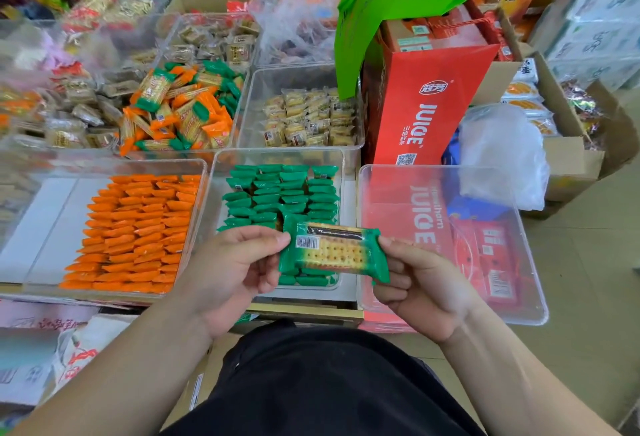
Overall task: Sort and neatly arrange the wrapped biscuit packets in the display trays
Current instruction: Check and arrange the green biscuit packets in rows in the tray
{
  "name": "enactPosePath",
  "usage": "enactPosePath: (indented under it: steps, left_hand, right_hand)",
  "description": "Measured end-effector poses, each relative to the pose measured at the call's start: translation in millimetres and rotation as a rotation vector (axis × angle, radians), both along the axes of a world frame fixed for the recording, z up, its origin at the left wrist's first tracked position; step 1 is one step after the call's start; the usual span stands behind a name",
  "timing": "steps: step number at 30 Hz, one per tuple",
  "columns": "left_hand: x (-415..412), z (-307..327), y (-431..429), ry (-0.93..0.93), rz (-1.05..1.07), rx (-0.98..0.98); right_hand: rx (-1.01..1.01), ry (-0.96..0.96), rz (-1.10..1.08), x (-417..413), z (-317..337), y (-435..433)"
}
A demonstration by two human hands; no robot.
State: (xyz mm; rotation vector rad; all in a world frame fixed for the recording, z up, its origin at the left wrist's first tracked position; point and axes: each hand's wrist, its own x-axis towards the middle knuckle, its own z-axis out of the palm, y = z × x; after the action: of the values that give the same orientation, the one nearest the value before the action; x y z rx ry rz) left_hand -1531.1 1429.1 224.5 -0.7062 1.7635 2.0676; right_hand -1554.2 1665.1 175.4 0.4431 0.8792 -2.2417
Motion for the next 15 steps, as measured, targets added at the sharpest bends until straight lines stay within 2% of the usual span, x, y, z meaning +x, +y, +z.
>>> enactPosePath:
  steps: [2, 5, 10, 15]
  left_hand:
    - [-3, -1, -2, -0.018, 0.005, 0.013]
    - [-5, -3, -2, -0.004, 0.014, -0.037]
    - [-7, -10, -3, 0.104, -0.037, -0.374]
    - [-11, -21, -11, 0.187, -0.075, -0.415]
  right_hand:
    - [0.017, 0.008, -0.009, 1, -2, -2]
    - [0.155, 0.061, -0.001, -1, -1, -3]
    - [0.494, 0.215, 0.013, -5, 1, -9]
    - [0.442, 0.173, -0.062, -14, -2, -23]
